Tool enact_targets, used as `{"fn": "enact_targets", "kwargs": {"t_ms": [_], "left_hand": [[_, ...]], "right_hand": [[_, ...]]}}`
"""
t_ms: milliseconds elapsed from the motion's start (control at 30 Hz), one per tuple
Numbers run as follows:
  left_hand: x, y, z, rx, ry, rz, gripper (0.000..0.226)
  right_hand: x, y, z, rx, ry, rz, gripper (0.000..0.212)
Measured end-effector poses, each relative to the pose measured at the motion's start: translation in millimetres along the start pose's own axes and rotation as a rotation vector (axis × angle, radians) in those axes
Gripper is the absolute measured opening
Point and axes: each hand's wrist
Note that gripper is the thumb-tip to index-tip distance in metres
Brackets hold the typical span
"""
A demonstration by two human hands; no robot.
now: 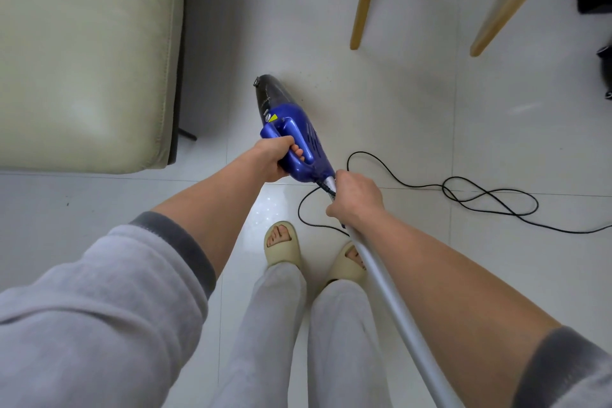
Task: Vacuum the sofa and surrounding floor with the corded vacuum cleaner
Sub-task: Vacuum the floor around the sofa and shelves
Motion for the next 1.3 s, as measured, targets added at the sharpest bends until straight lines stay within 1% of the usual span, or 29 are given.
{"fn": "enact_targets", "kwargs": {"t_ms": [233,367,433,667,1100,1300], "left_hand": [[-3.8,3.2,-26.1,0.032,0.018,-0.006,0.015],[-5.6,6.9,-42.5,0.043,0.023,-0.022,0.02],[-6.0,8.4,-50.5,0.054,0.025,-0.026,0.021],[-9.3,11.2,-73.8,0.122,0.033,-0.026,0.014],[-21.7,26.4,-127.1,0.207,0.041,-0.056,0.016],[-30.9,37.4,-153.7,0.276,0.04,-0.079,0.013]], "right_hand": [[-0.5,-22.9,2.4,0.031,0.003,-0.04,0.028],[-2.2,-38.8,6.3,0.033,0.001,-0.045,0.023],[-3.4,-46.1,8.5,0.038,0.002,-0.052,0.024],[-5.2,-67.6,13.7,0.059,-0.009,-0.074,0.024],[-13.9,-119.7,16.6,0.1,-0.034,-0.107,0.025],[-18.3,-146.5,15.3,0.121,-0.038,-0.143,0.026]]}}
Point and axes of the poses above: each hand's wrist, its own x-axis towards the middle knuckle, its own z-axis out of the back of the hand, y = z × x, and after that the axes turned 9 degrees about -y, right-handed
